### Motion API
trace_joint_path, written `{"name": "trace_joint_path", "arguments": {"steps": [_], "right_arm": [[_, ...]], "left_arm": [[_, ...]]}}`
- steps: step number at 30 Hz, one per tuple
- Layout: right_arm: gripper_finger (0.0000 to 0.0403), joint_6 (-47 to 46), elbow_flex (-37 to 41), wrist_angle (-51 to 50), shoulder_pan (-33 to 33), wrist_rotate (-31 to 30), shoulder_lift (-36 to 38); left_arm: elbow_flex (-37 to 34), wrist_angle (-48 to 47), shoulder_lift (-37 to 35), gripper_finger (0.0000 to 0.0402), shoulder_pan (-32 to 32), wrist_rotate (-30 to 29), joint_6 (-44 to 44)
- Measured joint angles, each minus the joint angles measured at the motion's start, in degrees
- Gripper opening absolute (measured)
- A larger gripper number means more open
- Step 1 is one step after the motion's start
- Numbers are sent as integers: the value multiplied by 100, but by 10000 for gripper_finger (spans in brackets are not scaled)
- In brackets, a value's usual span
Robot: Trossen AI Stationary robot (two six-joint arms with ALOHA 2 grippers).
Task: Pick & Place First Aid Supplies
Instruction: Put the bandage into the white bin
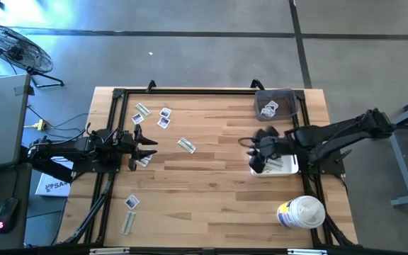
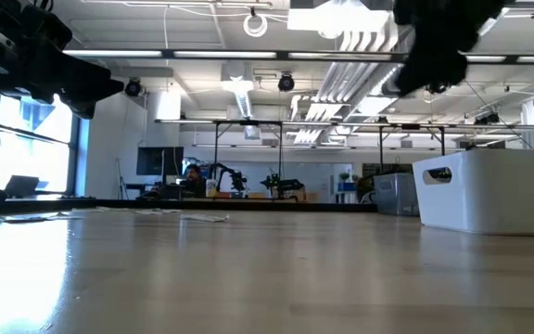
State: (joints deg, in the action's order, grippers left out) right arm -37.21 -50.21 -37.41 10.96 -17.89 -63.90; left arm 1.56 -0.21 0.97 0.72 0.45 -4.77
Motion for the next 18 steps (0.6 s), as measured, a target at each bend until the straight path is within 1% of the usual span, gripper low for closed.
{"name": "trace_joint_path", "arguments": {"steps": [4, 7, 13, 18], "right_arm": [[129, 1075, -79, 1564, -138, -38, -145], [129, 1702, -79, 2449, -245, 98, -524], [130, 2362, -77, 4067, -530, 693, -1859], [129, 2632, -81, 5384, -792, 1094, -3119]], "left_arm": [[-1, 0, 0, 156, 0, 0, -1], [0, 0, 0, 156, -1, 0, -1], [-1, 0, 0, 156, 0, 0, 1], [0, 0, 0, 156, 0, 0, -1]]}}
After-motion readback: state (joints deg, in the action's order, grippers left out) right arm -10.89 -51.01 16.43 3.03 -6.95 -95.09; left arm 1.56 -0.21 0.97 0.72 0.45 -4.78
